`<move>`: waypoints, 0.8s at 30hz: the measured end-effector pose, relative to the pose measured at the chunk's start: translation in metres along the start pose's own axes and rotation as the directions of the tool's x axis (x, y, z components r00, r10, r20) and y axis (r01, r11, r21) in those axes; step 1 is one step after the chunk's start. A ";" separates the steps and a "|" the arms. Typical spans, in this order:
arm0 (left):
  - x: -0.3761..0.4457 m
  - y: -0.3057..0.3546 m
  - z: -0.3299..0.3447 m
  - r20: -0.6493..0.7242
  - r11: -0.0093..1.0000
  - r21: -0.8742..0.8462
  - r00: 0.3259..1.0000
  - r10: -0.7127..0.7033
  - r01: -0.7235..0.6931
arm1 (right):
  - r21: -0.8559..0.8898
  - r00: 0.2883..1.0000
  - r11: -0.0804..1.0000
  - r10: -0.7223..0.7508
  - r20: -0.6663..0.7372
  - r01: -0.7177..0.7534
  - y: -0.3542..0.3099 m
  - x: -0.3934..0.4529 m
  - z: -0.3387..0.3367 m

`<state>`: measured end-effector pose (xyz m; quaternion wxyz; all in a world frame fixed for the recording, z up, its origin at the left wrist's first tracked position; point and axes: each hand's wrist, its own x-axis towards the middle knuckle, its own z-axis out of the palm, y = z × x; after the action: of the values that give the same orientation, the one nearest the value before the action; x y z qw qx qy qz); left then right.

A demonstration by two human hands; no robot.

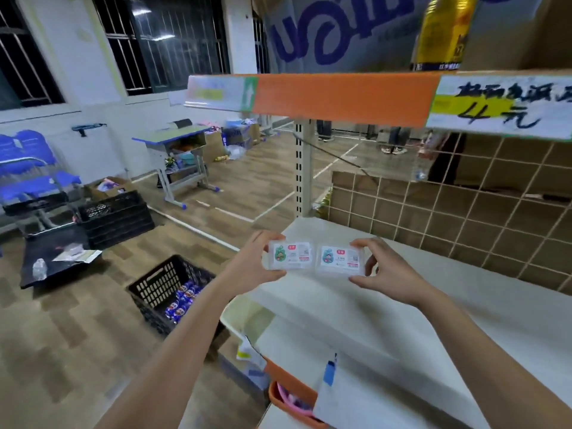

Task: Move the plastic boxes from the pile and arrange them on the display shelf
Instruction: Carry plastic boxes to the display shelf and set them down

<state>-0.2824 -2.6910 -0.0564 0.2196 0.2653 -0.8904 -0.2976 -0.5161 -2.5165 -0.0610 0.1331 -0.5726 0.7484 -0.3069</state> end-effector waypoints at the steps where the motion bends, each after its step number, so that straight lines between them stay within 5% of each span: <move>1: 0.015 -0.011 -0.003 0.027 1.000 -0.003 1.000 0.015 -0.015 | 0.004 0.999 1.000 0.031 -0.009 -0.031 0.000 0.011 0.003; 16: 0.148 -0.124 -0.022 0.235 0.986 -0.073 0.959 0.160 -0.147 | 0.131 0.871 0.887 0.460 -0.171 -0.443 0.008 0.154 0.066; 24: 0.169 -0.146 -0.020 0.286 0.974 -0.117 0.933 0.219 -0.193 | 0.114 0.828 0.850 0.527 -0.191 -0.515 0.019 0.198 0.069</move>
<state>-0.3504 -2.9004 -0.0967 0.1247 0.1131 -0.9222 -0.3481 -0.5537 -2.7204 -0.0965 0.1463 -0.3060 0.8769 -0.3406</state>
